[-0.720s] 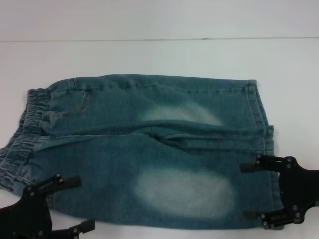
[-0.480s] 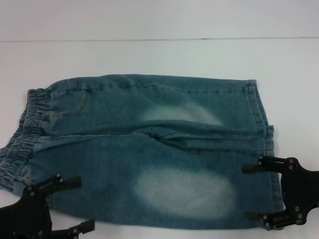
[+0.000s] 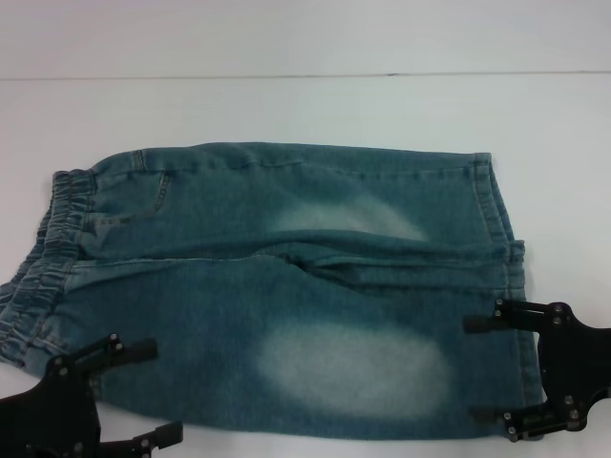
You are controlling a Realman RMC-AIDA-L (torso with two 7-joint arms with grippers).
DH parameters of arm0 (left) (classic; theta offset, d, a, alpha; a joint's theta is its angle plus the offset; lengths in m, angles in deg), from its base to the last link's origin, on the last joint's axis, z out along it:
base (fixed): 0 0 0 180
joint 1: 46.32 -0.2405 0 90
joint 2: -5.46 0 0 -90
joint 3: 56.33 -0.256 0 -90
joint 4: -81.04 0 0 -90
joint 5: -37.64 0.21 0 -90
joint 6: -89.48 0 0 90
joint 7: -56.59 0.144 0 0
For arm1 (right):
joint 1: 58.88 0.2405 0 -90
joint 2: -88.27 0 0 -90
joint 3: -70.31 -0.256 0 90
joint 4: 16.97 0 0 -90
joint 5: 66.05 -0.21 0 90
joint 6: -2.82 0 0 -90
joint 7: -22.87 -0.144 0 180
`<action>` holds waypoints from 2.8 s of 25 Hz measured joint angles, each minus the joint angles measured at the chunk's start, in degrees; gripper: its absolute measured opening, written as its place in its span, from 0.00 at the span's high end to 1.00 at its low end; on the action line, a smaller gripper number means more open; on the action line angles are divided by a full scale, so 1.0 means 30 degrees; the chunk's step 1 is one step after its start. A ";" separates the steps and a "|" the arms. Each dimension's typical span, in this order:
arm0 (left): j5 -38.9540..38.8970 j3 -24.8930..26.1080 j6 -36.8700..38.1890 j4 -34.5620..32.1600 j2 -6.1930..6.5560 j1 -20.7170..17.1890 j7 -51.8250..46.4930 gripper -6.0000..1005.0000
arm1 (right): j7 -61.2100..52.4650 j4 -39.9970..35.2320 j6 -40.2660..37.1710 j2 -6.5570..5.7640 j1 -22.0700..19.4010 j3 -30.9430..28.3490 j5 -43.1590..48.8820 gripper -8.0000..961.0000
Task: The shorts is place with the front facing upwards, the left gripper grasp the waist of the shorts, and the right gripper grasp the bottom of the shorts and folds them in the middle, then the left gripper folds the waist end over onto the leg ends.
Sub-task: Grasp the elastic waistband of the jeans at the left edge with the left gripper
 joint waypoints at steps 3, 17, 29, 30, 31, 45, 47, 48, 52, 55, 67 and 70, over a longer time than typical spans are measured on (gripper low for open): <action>0.0000 0.0001 0.0000 0.0000 -0.0001 0.0010 -0.0004 0.07 | -0.0018 0.0004 -0.0039 0.0007 0.0015 0.0014 0.0023 0.02; -0.0084 0.0254 -0.0243 -0.0202 -0.0020 -0.0039 -0.0631 0.07 | -0.0084 0.0006 -0.0152 0.0148 0.0273 0.0278 0.0202 0.02; -0.0169 0.3265 -0.1884 -0.5529 -0.0185 0.0274 -0.7133 0.07 | -0.0108 0.0005 0.0340 0.0379 0.0682 0.0276 0.0205 0.02; -0.0050 0.3233 -0.2101 -0.5814 -0.0137 0.0293 -0.7519 0.07 | -0.0107 0.0006 0.0504 0.0402 0.0692 0.0279 0.0204 0.02; 0.0137 0.3207 -0.2383 -0.6204 -0.0051 0.0320 -0.8045 0.07 | -0.0105 0.0005 0.0680 0.0427 0.0700 0.0312 0.0203 0.02; 0.2631 0.2450 -0.4864 -0.7533 -0.0248 0.0497 -0.9309 0.09 | -0.0330 0.0005 0.1339 0.0596 0.0541 0.0366 0.0233 0.02; 0.2635 0.2443 -0.5085 -0.7532 -0.0284 0.0503 -0.9312 0.09 | -0.0351 0.0006 0.1344 0.0601 0.0526 0.0331 0.0234 0.02; 0.2638 0.2444 -0.5192 -0.7531 -0.0290 0.0507 -0.9314 0.10 | -0.0357 0.0006 0.1354 0.0603 0.0520 0.0286 0.0234 0.02; 0.2671 0.2424 -0.5861 -0.7531 -0.0294 0.0494 -0.9335 0.10 | -0.0492 0.0005 0.1513 0.0607 0.0518 0.0213 0.0234 0.02; 0.2930 0.2428 -0.6216 -0.7532 -0.0294 0.0481 -0.9347 0.11 | -0.0560 0.0005 0.1596 0.0630 0.0516 0.0216 0.0224 0.02; 0.3882 0.2197 -0.5995 -0.7349 -0.0323 0.0506 -0.9328 0.13 | -0.0935 -0.0024 0.1661 0.0613 0.0531 0.0188 0.0115 0.02; 0.3804 0.2133 -0.5413 -0.7407 -0.0323 0.0538 -0.9222 0.15 | -0.1056 -0.0026 0.1667 0.0606 0.0564 0.0188 0.0122 0.02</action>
